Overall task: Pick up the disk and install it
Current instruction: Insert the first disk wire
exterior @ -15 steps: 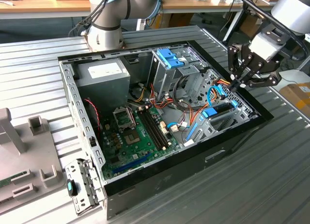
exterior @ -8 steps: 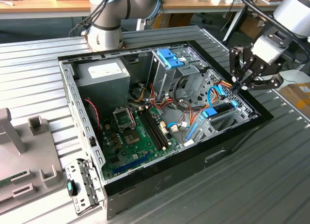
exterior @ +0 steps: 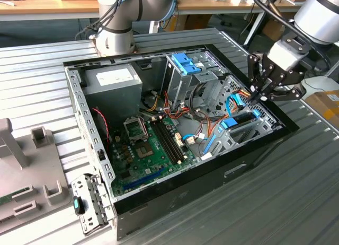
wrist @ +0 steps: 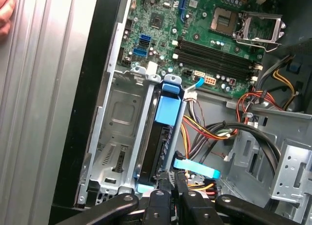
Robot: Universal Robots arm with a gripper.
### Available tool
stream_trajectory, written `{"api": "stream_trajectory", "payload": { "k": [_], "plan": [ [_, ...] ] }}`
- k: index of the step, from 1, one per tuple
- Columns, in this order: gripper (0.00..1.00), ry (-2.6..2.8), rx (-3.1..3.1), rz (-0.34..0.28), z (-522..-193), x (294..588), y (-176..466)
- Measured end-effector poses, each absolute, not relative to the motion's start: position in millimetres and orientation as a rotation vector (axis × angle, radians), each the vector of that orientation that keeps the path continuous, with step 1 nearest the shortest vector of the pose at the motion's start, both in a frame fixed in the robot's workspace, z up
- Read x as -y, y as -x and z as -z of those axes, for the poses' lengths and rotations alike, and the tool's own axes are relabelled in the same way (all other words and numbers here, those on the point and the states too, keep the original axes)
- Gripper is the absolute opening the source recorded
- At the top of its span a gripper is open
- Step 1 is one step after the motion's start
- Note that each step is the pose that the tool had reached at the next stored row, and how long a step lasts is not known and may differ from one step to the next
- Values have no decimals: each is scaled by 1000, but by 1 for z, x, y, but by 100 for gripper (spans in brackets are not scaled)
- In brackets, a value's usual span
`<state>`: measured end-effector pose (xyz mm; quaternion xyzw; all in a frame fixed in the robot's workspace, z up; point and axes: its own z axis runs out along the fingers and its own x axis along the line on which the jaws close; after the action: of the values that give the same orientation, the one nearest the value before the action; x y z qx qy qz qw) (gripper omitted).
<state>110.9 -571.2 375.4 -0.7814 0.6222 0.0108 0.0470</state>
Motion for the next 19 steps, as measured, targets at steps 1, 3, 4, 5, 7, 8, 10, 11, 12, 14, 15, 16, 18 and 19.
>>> {"api": "stream_trajectory", "payload": {
  "k": [1,3,4,5,7,8,10,11,12,14,15,16,18,19],
  "plan": [
    [16,2382,-1901,-33,-375,571,-109],
    [16,2363,-1925,-31,-374,571,-108],
    [16,2338,-1955,-29,-374,571,-108],
    [16,2335,-1959,-29,-374,571,-107],
    [16,2331,-1960,-30,-373,571,-105],
    [16,2328,-1962,-32,-373,571,-104],
    [16,2315,-1969,-38,-373,571,-104],
    [16,2311,-1971,-40,-373,571,-104],
    [16,2311,-1971,-40,-373,571,-104],
    [16,2284,-1996,-42,-372,571,-103],
    [16,2243,-2042,-39,-370,571,-103],
    [16,2223,-2064,-37,-370,571,-103],
    [16,2197,-2090,-35,-368,571,-103],
    [16,2170,-2119,-33,-367,571,-103]
  ]
}}
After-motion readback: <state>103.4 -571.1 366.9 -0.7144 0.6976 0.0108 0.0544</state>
